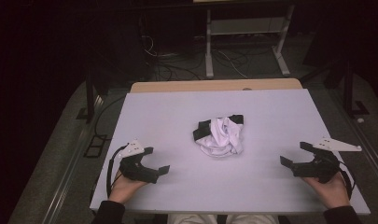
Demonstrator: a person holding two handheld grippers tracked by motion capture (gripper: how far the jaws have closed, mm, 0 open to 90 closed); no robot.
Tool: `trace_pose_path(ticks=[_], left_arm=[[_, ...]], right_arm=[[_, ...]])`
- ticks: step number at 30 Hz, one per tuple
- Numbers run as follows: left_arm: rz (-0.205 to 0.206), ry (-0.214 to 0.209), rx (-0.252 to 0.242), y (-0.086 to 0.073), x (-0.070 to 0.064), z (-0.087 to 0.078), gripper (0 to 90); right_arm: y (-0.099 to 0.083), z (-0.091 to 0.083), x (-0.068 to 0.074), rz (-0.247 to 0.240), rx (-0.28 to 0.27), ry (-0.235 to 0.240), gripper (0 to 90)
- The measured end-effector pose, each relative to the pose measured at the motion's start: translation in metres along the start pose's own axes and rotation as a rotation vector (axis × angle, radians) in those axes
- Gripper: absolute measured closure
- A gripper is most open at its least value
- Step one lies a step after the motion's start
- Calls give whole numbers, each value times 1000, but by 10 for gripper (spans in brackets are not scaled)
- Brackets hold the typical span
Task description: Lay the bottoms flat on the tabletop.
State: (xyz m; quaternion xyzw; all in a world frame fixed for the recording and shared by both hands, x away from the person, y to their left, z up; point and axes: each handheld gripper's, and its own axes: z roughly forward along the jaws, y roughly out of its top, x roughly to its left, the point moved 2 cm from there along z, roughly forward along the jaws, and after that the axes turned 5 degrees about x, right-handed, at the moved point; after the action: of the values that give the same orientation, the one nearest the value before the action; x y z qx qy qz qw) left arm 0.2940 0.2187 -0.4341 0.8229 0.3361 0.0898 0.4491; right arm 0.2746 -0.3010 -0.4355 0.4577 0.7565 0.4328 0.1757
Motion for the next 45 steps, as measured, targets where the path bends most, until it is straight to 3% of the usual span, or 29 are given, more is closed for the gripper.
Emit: trace_pose_path(ticks=[27, 33, 36, 45], left_arm=[[-5, 6, -12, 2, -1, -6, 0], [-7, -4, -17, 10, -8, -9, 0], [20, 14, -9, 17, -10, -14, 0], [40, 25, -5, 34, -9, -18, 0]], right_arm=[[3, -7, 3, -7, -20, 2, 0], [12, -11, 6, -34, -21, -7, 0], [20, -13, 6, -57, -8, -11, 0], [38, -16, 5, -80, -11, -12, 0]])
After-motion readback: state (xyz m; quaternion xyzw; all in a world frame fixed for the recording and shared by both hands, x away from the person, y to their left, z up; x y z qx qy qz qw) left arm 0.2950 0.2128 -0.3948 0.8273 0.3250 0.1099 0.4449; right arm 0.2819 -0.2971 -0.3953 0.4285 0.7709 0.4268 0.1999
